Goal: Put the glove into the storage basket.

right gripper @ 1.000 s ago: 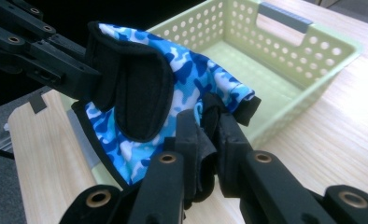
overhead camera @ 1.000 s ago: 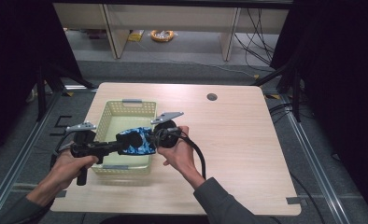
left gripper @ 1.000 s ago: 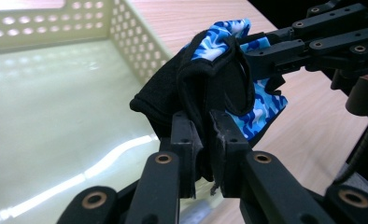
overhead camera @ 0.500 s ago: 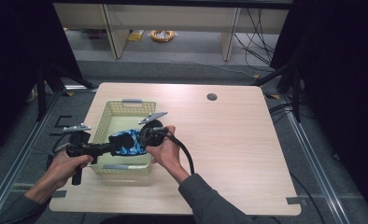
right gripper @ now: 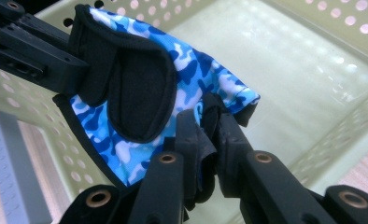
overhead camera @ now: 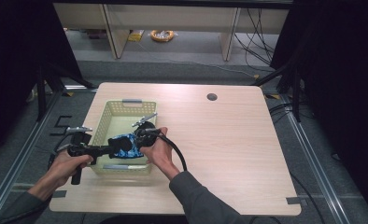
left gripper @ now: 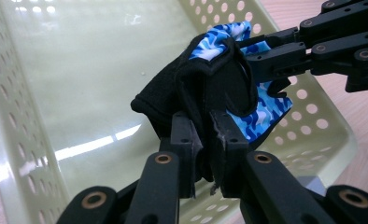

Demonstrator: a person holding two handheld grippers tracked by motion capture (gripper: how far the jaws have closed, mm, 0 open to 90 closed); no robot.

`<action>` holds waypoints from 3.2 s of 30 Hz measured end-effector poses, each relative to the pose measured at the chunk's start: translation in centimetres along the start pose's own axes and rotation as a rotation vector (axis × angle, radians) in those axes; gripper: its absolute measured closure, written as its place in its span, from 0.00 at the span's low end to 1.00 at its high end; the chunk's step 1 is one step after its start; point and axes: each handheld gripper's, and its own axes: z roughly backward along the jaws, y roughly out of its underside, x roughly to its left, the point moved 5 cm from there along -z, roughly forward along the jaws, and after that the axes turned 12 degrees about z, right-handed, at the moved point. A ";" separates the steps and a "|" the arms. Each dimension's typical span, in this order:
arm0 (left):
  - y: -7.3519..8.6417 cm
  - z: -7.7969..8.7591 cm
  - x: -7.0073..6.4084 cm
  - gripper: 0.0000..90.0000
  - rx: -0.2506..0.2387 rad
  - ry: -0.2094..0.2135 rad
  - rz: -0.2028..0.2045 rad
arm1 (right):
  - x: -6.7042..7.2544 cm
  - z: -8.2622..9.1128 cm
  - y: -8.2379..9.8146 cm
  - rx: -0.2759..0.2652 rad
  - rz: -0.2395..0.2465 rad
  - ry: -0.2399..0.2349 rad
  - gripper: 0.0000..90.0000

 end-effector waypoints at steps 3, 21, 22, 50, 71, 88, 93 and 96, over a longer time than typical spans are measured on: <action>-0.1 -0.1 0.4 0.89 0.009 -0.006 0.003 | -0.1 -0.5 -0.1 0.022 0.007 -0.006 0.91; 0.5 -0.8 1.4 0.86 0.065 -0.049 -0.022 | 0.8 -1.8 -0.4 0.121 0.071 0.020 0.90; 0.6 -0.6 1.6 0.85 0.091 -0.053 -0.050 | 0.9 -1.8 -0.3 0.125 0.072 0.024 0.90; -0.5 0.4 -0.8 0.61 -0.008 -0.062 -0.122 | 0.5 -2.0 -0.2 0.169 0.058 0.078 0.77; -0.5 0.6 -2.6 0.51 -0.033 -0.033 -0.104 | -0.7 1.5 -1.2 0.045 0.063 0.086 0.60; -0.3 0.8 -4.4 0.41 -0.046 -0.011 -0.124 | -1.5 5.4 0.4 -0.024 0.018 0.073 0.53; -0.4 0.9 -5.3 0.40 -0.060 0.011 -0.111 | -1.7 6.4 1.1 -0.048 0.024 0.069 0.52; -0.3 0.9 -5.7 0.40 -0.063 0.024 -0.126 | -1.9 7.3 1.6 -0.049 0.011 0.067 0.51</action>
